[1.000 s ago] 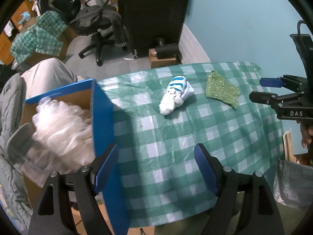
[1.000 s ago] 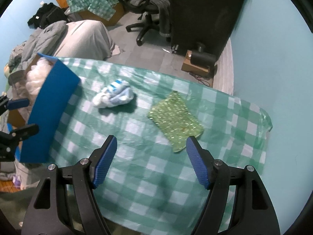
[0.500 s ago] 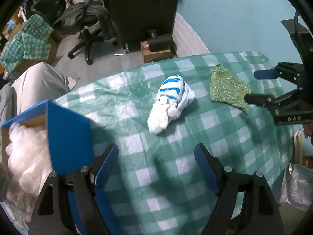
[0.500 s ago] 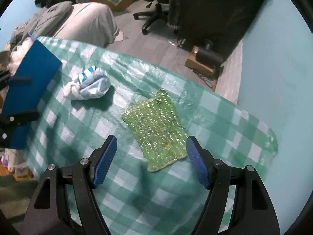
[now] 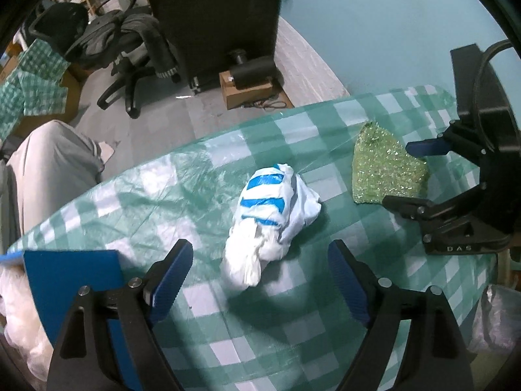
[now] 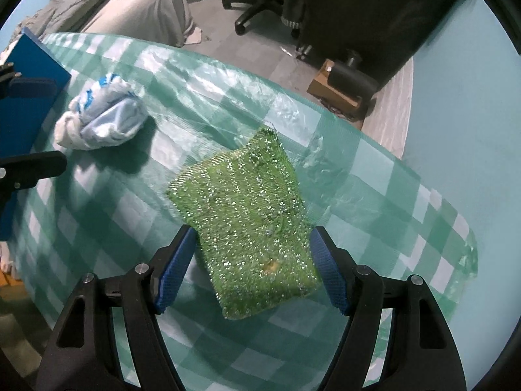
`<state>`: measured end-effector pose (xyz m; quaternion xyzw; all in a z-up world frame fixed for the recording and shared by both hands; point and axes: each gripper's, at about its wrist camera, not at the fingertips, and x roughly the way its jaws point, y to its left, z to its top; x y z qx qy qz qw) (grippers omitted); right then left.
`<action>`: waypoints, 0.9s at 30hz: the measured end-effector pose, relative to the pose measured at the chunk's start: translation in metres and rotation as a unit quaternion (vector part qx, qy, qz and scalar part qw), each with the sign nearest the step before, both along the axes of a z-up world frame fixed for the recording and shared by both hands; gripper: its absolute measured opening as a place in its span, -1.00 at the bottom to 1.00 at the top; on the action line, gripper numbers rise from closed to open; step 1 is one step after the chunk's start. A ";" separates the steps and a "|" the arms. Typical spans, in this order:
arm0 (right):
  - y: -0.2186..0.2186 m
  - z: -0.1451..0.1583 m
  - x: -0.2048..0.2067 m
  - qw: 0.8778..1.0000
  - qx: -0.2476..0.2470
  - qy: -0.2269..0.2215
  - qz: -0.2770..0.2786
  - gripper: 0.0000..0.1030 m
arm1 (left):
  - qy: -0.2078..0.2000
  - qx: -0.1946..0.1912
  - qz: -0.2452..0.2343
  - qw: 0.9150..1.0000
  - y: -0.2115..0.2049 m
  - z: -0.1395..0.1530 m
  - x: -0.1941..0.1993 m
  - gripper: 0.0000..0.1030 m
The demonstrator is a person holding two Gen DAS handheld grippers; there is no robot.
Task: Organize soft objects
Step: 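Grasp the green glittery pad with the right tool while the left tool grasps the striped sock bundle, then lift the green pad and striped sock bundle and carry them over the box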
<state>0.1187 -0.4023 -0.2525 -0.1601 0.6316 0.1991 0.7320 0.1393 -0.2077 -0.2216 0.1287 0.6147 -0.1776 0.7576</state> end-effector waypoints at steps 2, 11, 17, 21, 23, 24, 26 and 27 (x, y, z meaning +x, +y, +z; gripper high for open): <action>0.001 -0.001 -0.001 1.000 -0.001 -0.005 0.002 0.42 | 0.005 0.004 -0.009 1.000 -0.005 -0.004 0.003 0.67; 0.006 0.000 -0.005 1.000 0.001 -0.009 0.006 -0.01 | 0.003 0.025 -0.034 0.999 -0.017 -0.017 0.014 0.67; 0.010 0.003 -0.009 1.000 0.008 -0.005 0.012 -0.56 | 0.009 0.017 -0.027 0.999 -0.018 -0.023 0.016 0.56; 0.009 0.007 -0.012 1.000 0.015 -0.009 0.010 -0.62 | 0.012 0.031 -0.022 0.999 -0.016 -0.027 0.016 -0.05; 0.008 0.013 -0.014 1.000 0.023 -0.012 0.006 -0.62 | 0.017 0.031 -0.018 0.999 -0.013 -0.028 0.016 -0.15; 0.007 0.016 -0.015 0.999 0.029 -0.013 0.004 -0.62 | 0.016 0.028 -0.017 0.999 -0.012 -0.028 0.016 -0.16; 0.007 0.023 -0.017 0.999 0.038 -0.016 0.001 -0.63 | 0.012 0.030 -0.016 0.999 -0.009 -0.026 0.014 -0.21; 0.007 0.027 -0.018 0.999 0.043 -0.018 -0.001 -0.63 | 0.009 0.030 -0.015 0.999 -0.008 -0.025 0.013 -0.21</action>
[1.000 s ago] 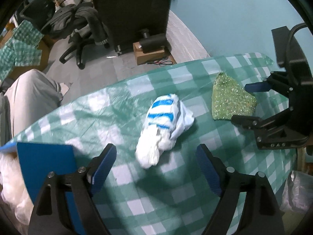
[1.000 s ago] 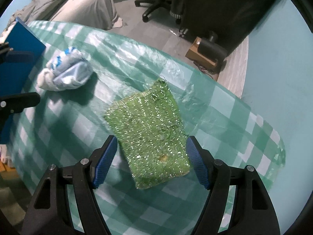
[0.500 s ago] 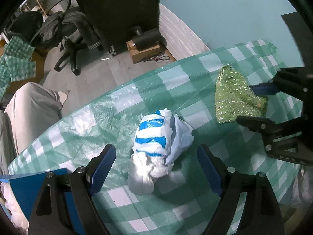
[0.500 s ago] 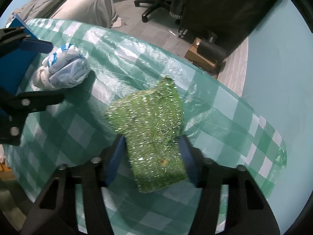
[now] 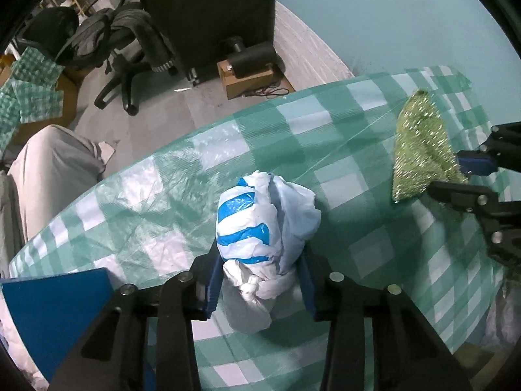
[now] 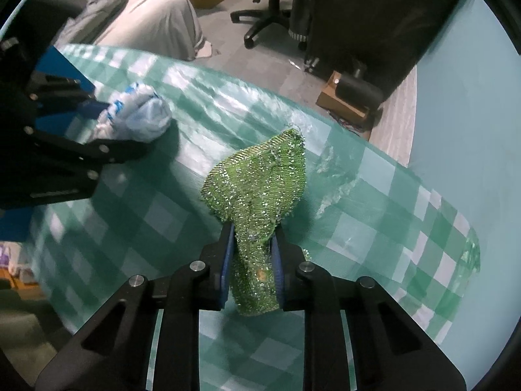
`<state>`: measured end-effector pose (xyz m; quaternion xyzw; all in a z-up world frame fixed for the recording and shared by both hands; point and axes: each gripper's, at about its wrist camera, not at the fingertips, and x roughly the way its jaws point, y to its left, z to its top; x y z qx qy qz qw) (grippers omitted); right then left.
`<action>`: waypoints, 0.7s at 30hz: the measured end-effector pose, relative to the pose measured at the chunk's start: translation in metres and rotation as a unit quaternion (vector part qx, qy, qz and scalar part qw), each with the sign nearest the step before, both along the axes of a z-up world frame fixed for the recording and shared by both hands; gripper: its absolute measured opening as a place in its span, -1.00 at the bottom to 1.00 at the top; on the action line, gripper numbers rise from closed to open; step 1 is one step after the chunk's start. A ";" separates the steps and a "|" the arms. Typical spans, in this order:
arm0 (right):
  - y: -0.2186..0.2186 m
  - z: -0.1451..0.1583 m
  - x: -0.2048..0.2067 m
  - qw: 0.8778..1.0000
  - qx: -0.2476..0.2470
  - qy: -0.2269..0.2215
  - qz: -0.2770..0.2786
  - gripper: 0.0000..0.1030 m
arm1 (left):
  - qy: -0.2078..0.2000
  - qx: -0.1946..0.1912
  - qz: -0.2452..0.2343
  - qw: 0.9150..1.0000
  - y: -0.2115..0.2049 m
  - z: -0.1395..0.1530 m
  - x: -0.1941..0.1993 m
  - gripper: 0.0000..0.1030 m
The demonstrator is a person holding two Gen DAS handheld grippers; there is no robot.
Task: Organize soft objects
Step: 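Lift the green pad and striped sock bundle and carry them over the box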
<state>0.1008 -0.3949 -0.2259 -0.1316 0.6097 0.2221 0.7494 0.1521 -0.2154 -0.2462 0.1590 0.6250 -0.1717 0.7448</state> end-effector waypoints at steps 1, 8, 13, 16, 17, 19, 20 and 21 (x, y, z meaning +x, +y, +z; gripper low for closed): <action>0.000 0.004 -0.001 1.000 0.005 -0.002 -0.002 -0.63 | -0.001 0.000 0.002 1.000 0.002 0.001 -0.001 -0.21; 0.007 0.023 -0.009 1.000 0.023 -0.008 -0.003 -0.63 | -0.010 -0.016 0.012 1.000 0.014 0.013 -0.015 -0.23; 0.011 0.033 -0.018 1.000 0.025 -0.010 -0.002 -0.63 | -0.023 -0.032 0.026 0.999 0.022 0.032 -0.028 -0.23; 0.015 0.042 -0.027 1.000 0.022 -0.012 0.000 -0.63 | -0.033 -0.036 0.029 0.998 0.026 0.044 -0.037 -0.23; 0.017 0.044 -0.028 1.000 0.022 -0.012 -0.001 -0.63 | -0.036 -0.037 0.029 0.998 0.027 0.047 -0.040 -0.23; 0.018 0.049 -0.031 1.000 0.023 -0.013 -0.002 -0.63 | -0.042 -0.038 0.029 0.998 0.030 0.053 -0.049 -0.23; 0.020 0.053 -0.034 1.000 0.023 -0.015 -0.002 -0.63 | -0.044 -0.038 0.029 0.998 0.031 0.056 -0.052 -0.23; 0.022 0.057 -0.035 1.000 0.024 -0.016 -0.002 -0.63 | -0.046 -0.039 0.029 0.998 0.032 0.060 -0.056 -0.23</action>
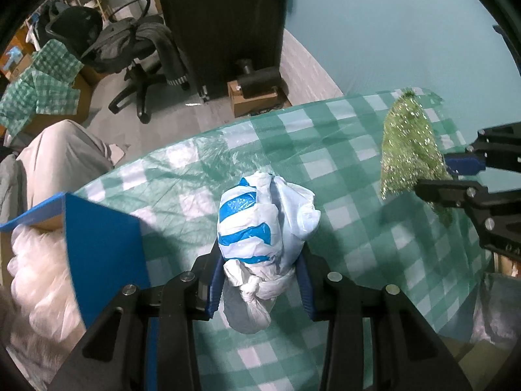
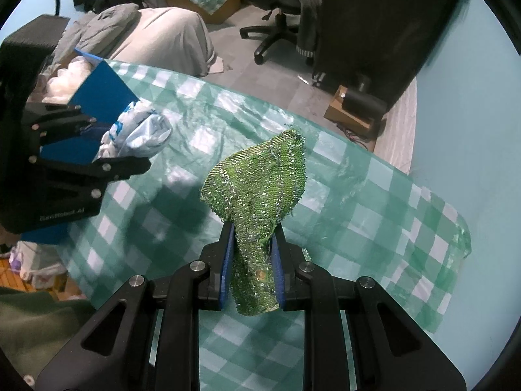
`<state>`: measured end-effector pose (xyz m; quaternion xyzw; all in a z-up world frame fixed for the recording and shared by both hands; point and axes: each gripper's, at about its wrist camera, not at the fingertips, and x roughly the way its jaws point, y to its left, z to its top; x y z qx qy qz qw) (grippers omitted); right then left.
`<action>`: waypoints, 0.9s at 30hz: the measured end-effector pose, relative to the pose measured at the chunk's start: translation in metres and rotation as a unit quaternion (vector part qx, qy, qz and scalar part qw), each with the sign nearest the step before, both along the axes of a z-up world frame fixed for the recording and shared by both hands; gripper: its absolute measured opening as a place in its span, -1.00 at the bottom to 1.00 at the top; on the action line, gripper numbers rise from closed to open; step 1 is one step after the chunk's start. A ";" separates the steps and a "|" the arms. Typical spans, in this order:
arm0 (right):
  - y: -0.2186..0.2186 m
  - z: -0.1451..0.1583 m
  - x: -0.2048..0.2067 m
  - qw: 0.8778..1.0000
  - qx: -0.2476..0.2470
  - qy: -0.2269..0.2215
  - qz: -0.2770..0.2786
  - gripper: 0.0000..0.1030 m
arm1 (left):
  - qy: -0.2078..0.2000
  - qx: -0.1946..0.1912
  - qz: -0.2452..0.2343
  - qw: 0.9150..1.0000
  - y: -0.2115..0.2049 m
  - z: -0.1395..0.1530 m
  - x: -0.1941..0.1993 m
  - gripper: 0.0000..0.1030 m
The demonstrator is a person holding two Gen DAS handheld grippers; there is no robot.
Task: Organize soft objects
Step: 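Lift the green pad and striped sock bundle and carry them over the box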
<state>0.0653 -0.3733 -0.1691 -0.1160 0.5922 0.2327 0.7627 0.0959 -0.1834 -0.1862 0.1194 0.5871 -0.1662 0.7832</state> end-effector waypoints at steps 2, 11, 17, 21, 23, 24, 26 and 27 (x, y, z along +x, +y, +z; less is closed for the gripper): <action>0.002 0.008 -0.003 1.000 0.004 -0.002 -0.001 -0.63 | -0.005 -0.002 0.002 1.000 0.003 0.006 -0.008 -0.23; 0.013 0.045 -0.014 1.000 0.018 -0.018 -0.002 -0.63 | -0.034 -0.016 0.010 0.999 0.019 0.045 -0.036 -0.23; 0.021 0.067 -0.019 0.999 0.030 -0.030 0.004 -0.63 | -0.045 -0.022 0.028 0.998 0.032 0.066 -0.053 -0.23; 0.030 0.078 -0.023 0.999 0.034 -0.034 0.010 -0.63 | -0.052 -0.023 0.039 0.998 0.042 0.079 -0.064 -0.23; 0.034 0.082 -0.024 0.999 0.038 -0.033 0.012 -0.63 | -0.054 -0.022 0.045 0.997 0.048 0.083 -0.070 -0.23; 0.037 0.084 -0.025 0.999 0.040 -0.033 0.013 -0.63 | -0.054 -0.024 0.049 0.997 0.052 0.085 -0.072 -0.23; 0.041 0.088 -0.026 0.998 0.044 -0.034 0.016 -0.63 | -0.053 -0.026 0.057 0.997 0.059 0.089 -0.077 -0.23; 0.043 0.090 -0.027 0.998 0.046 -0.034 0.017 -0.63 | -0.054 -0.025 0.061 0.996 0.063 0.091 -0.080 -0.23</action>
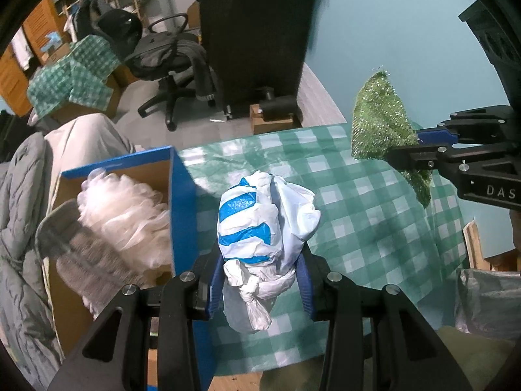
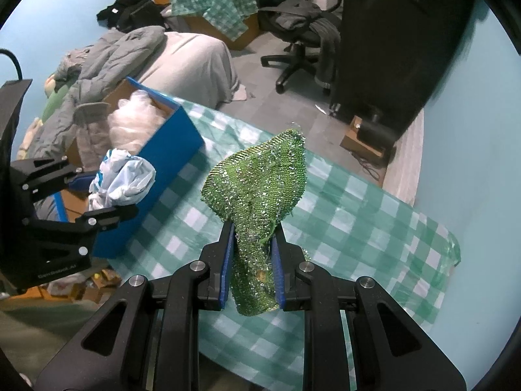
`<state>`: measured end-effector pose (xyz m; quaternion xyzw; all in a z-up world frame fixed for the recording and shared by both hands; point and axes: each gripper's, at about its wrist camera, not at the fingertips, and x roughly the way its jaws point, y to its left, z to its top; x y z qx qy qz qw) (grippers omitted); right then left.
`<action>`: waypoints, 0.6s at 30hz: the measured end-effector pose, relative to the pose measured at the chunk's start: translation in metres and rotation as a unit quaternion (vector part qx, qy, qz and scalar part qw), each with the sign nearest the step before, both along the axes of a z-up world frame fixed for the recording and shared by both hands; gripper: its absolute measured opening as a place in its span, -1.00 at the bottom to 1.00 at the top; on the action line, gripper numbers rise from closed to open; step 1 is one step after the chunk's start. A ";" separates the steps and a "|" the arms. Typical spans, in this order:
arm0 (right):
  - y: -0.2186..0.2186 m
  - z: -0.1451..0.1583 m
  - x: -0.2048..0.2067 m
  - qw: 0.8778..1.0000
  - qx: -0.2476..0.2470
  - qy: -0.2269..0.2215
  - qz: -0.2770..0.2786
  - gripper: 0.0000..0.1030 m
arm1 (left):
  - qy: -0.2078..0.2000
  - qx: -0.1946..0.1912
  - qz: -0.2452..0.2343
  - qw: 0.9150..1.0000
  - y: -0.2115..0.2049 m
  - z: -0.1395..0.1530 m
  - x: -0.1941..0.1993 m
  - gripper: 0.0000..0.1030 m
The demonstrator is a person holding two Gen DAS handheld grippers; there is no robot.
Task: Organize soft objects
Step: 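Lift the green pad and striped sock bundle and carry them over the box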
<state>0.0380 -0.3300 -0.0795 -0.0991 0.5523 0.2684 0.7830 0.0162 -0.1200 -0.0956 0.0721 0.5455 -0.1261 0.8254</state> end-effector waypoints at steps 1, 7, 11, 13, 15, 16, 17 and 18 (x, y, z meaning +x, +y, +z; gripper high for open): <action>0.003 0.002 -0.002 1.000 0.002 -0.001 0.001 -0.63 | -0.001 0.002 0.002 1.000 0.003 0.001 -0.002 -0.23; 0.020 0.011 -0.010 1.000 0.016 -0.002 0.007 -0.63 | -0.004 -0.002 0.022 1.000 0.025 0.009 -0.014 -0.23; 0.034 0.012 -0.016 1.000 0.023 0.002 0.016 -0.63 | -0.008 0.000 0.033 0.999 0.038 0.013 -0.021 -0.23; 0.042 0.011 -0.018 0.999 0.028 0.005 0.021 -0.63 | -0.007 -0.005 0.044 0.999 0.047 0.015 -0.025 -0.23; 0.049 0.011 -0.019 0.999 0.032 0.007 0.023 -0.63 | -0.009 -0.007 0.054 0.998 0.056 0.017 -0.029 -0.23; 0.052 0.011 -0.020 0.999 0.034 0.008 0.025 -0.63 | -0.010 -0.006 0.058 0.998 0.060 0.018 -0.030 -0.23; 0.056 0.010 -0.021 0.999 0.037 0.009 0.029 -0.63 | -0.011 -0.005 0.062 0.998 0.063 0.018 -0.032 -0.23; 0.060 0.010 -0.022 0.999 0.039 0.009 0.031 -0.63 | -0.011 -0.005 0.068 0.998 0.068 0.019 -0.033 -0.23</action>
